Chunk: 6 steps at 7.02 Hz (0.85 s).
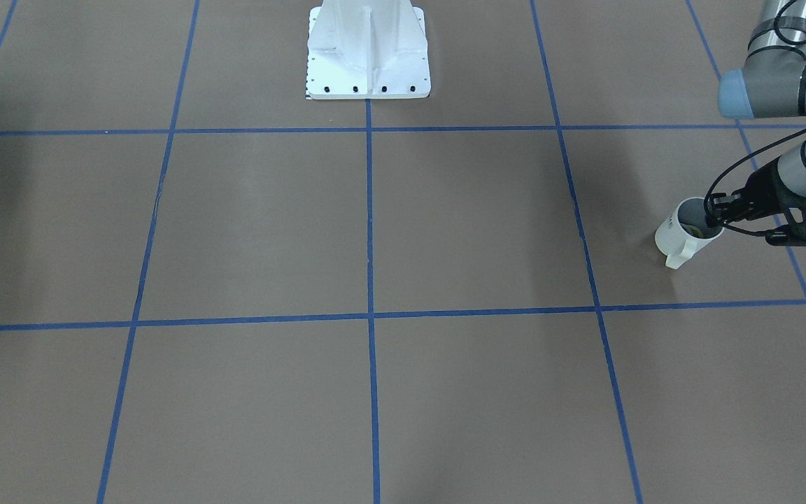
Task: Left arm hands cup to right arm to dump lemon
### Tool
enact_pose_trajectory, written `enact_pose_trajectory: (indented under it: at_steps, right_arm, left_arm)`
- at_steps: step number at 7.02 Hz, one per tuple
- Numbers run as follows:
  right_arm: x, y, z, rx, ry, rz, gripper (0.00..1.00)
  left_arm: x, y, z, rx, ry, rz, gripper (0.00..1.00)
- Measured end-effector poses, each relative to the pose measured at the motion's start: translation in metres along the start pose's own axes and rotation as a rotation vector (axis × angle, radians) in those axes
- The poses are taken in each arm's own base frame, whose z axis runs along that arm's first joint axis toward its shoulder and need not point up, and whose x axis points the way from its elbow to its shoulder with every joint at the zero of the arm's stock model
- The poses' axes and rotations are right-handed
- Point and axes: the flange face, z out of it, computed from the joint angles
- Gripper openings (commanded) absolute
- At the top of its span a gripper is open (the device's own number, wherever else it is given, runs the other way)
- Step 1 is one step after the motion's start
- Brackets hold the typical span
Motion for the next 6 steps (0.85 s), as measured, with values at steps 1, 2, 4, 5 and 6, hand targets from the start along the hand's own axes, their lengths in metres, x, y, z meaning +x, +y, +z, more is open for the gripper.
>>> enact_pose_trajectory:
  at_steps: [1,2,4,5,6]
  right_arm:
    - [-0.006,0.001,-0.005,0.010,-0.004,-0.009,1.00]
    - [-0.014,0.001,-0.013,0.025,-0.010,-0.023,1.00]
    - [-0.039,-0.003,-0.027,0.083,-0.047,-0.028,1.00]
    - [-0.058,-0.009,-0.027,0.137,-0.072,-0.046,0.99]
    - [-0.085,-0.014,-0.020,0.194,-0.105,-0.083,0.99]
  left_arm:
    - [0.030,-0.008,-0.023,0.004,0.012,0.001,0.00]
    - [0.071,-0.018,-0.056,0.003,0.011,-0.023,0.00]
    - [0.155,-0.033,-0.119,0.021,0.024,-0.120,0.00]
    - [0.193,-0.037,-0.141,0.038,0.048,-0.176,0.00]
    - [0.239,-0.040,-0.155,0.046,0.078,-0.226,0.00]
